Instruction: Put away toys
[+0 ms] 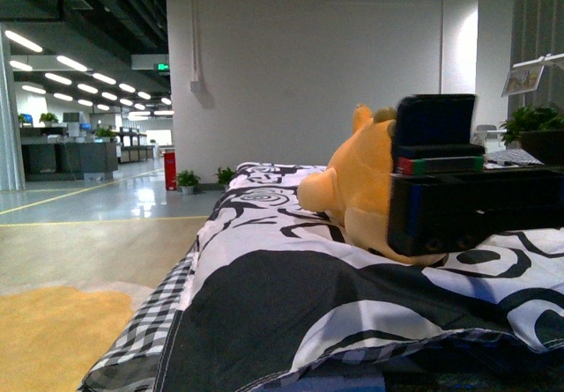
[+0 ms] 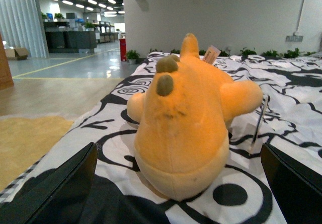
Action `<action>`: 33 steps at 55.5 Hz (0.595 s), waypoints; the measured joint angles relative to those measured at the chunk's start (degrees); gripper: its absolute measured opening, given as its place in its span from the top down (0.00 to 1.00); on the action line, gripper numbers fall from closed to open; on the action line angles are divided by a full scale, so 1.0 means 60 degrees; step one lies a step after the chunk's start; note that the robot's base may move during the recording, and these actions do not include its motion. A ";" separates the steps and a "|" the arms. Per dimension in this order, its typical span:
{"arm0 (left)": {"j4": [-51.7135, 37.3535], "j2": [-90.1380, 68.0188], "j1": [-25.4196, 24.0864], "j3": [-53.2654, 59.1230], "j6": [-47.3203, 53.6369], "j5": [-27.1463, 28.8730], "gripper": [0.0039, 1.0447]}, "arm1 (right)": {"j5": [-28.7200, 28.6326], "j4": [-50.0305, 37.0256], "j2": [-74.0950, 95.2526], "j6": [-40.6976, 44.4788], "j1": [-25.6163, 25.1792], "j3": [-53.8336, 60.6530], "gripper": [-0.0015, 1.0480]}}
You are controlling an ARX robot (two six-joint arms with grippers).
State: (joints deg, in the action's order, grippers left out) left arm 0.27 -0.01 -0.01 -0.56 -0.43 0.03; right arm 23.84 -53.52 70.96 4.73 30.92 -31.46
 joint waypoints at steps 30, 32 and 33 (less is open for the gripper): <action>0.0000 0.0000 0.0000 0.0000 0.0000 -0.0004 0.06 | 0.0841 -0.1096 0.3136 0.2248 0.0091 -0.2696 0.06; 0.0000 0.0000 0.0000 0.0000 0.0000 0.0000 0.06 | 0.0863 -0.1053 0.3220 0.2302 0.0058 -0.2783 0.06; 0.0000 0.0000 0.0000 0.0000 0.0000 0.0000 0.06 | 0.0878 -0.1038 0.3271 0.2350 0.0040 -0.2834 0.06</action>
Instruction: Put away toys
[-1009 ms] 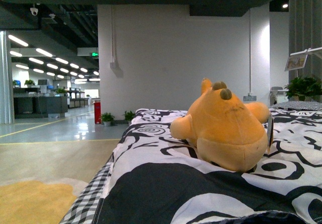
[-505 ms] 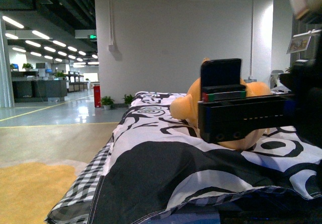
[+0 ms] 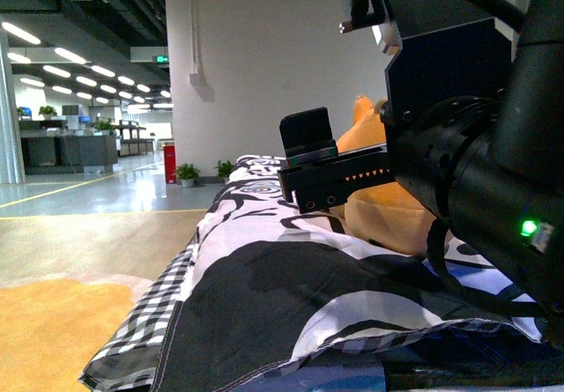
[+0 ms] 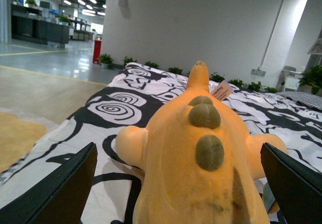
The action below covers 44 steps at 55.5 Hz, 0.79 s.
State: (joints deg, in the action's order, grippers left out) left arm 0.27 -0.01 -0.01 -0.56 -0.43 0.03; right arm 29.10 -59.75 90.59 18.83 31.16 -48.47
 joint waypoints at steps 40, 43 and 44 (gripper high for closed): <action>0.0000 0.0000 0.0000 0.0000 0.0000 0.0000 0.06 | 0.0215 0.1996 0.0863 -0.0466 -0.0790 -0.1100 0.06; 0.0000 0.0000 0.0000 0.0000 0.0000 0.0000 0.06 | 0.0215 0.2025 0.0892 -0.0543 -0.0790 -0.1100 0.06; 0.0000 0.0000 0.0000 0.0000 0.0000 0.0000 0.06 | 0.0215 0.2025 0.0903 -0.0557 -0.0790 -0.1100 0.06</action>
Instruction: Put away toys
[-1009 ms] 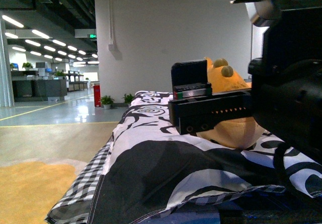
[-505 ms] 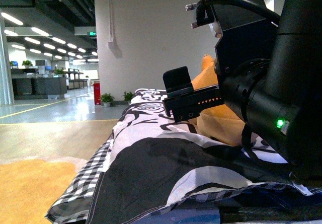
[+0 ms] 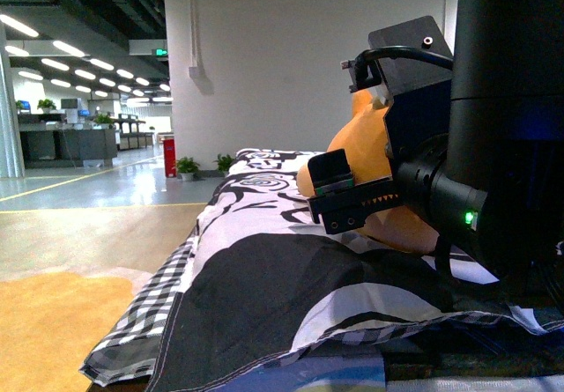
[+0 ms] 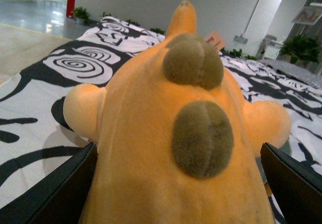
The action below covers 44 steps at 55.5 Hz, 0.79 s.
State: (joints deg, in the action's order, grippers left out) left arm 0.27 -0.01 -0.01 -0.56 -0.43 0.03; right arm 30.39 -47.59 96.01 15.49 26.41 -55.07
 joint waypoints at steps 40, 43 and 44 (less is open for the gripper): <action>0.0000 0.0000 0.0000 0.0000 0.0000 0.0000 0.06 | -0.2422 0.1632 -0.1129 -0.2116 -0.1366 -0.0740 0.89; 0.0000 0.0000 0.0000 0.0000 0.0000 0.0000 0.06 | -0.2958 0.1872 -0.1490 -0.2473 -0.1676 -0.0827 0.90; 0.0000 0.0000 0.0000 0.0000 0.0000 0.0000 0.06 | -0.3177 0.1963 -0.1654 -0.2637 -0.1803 -0.0838 0.91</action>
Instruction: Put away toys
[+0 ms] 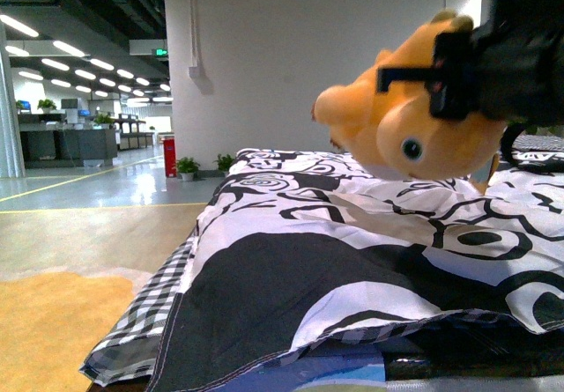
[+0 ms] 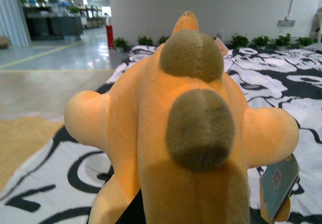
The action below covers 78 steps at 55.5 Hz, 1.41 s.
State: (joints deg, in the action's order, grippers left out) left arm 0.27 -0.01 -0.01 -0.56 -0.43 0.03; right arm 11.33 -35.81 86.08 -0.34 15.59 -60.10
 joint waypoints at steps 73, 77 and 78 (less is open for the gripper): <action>0.0000 0.0000 0.0000 0.0000 0.0000 0.0000 0.06 | -0.4313 0.5730 -0.8837 -0.0980 -0.5155 0.4645 0.92; 0.0000 0.0000 0.0000 0.0000 0.0000 -0.0004 0.06 | -0.3916 0.5577 -0.9151 -0.0557 -0.4863 0.5370 0.92; 0.0000 0.0000 0.0000 0.0000 0.0000 0.0000 0.06 | -0.3832 0.5512 -0.9235 -0.0459 -0.4776 0.5570 0.92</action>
State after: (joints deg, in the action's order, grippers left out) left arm 0.27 -0.01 -0.01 -0.56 -0.43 0.03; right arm -11.66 -2.74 30.68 -3.09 -13.06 -26.68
